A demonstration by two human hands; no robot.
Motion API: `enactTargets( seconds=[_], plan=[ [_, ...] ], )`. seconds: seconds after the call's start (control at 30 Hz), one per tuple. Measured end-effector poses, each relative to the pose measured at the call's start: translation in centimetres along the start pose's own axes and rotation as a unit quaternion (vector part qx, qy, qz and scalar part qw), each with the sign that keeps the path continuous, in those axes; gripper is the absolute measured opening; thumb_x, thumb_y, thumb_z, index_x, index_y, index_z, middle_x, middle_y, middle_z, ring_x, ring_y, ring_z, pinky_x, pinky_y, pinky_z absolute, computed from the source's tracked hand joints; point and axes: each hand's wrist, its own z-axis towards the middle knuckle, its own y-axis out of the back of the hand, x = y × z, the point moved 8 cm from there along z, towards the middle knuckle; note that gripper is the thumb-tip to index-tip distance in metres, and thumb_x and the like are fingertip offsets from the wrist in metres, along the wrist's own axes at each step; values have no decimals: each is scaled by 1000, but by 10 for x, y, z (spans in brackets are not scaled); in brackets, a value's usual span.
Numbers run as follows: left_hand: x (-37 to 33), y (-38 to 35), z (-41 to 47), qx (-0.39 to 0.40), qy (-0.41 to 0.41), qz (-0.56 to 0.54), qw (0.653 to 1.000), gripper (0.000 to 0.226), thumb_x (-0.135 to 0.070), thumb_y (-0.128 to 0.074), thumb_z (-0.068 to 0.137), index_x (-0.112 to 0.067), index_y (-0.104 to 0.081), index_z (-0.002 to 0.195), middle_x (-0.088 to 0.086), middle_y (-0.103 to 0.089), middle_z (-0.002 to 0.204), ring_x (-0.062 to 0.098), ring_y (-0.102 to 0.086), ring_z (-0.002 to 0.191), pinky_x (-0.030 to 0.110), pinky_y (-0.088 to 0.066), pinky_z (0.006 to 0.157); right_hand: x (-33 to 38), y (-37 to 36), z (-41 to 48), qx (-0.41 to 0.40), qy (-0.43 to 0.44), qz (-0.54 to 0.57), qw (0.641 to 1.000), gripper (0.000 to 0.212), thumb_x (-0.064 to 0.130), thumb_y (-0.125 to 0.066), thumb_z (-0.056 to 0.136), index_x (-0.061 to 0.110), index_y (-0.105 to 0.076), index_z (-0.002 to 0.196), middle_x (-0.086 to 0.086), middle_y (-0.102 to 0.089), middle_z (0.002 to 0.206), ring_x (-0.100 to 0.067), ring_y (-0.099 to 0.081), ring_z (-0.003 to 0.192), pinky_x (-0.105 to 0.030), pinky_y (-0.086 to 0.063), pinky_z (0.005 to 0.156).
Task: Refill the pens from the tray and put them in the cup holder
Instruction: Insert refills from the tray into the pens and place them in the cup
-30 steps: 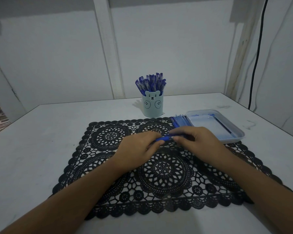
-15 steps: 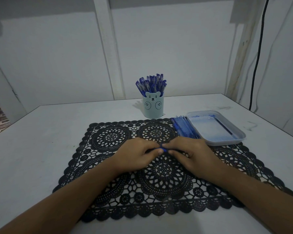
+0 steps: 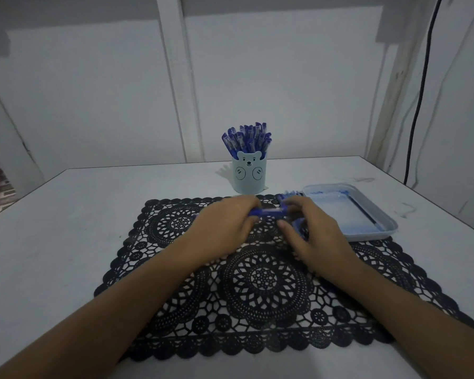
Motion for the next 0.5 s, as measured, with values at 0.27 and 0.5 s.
enactTargets(
  seconds=[0.27,0.5],
  plan=[
    [53,111,84,-263,171,-261,913,17,-15,-56,90,-11,-58,107,-3,-60,96,9,-54,84,14,-46,72,-23,-25,-2,69,10,-223,972,46,37,-43,87,12,-53,124,-13,-54,122,-31,-55,108,-39,-46,93],
    [95,93,150,-288,220,-319,876,12,-9,-57,86,-8,-57,98,9,-64,95,24,-62,89,40,-52,83,-26,-29,-3,92,1,-234,968,46,41,-34,87,15,-61,115,-10,-57,115,-29,-55,99,-38,-47,89]
  ],
)
